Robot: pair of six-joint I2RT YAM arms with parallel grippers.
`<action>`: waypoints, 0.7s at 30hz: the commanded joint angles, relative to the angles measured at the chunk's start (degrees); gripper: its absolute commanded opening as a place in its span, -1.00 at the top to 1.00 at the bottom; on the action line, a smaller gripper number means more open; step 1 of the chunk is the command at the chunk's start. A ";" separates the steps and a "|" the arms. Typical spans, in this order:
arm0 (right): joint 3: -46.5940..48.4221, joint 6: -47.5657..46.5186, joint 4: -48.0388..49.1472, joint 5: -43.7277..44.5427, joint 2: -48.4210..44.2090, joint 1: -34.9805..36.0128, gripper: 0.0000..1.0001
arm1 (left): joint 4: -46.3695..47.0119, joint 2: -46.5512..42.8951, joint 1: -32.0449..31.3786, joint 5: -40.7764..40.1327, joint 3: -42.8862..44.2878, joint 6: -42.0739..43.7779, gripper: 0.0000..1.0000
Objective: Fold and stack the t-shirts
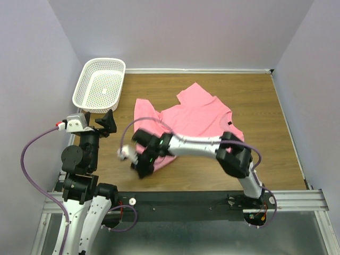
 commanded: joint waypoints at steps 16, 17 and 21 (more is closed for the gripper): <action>7.40 3.63 -1.54 7.82 -4.44 -35.92 -1.00 | -0.56 13.65 0.38 5.10 -1.21 -12.46 -0.84; 9.43 5.30 -1.45 7.03 -1.80 -38.67 -1.00 | -2.40 16.31 0.46 6.25 -1.39 -15.21 -0.83; 22.78 14.35 -1.54 3.51 10.84 -48.35 -0.95 | -4.26 27.65 0.37 10.56 -4.54 -26.13 -0.71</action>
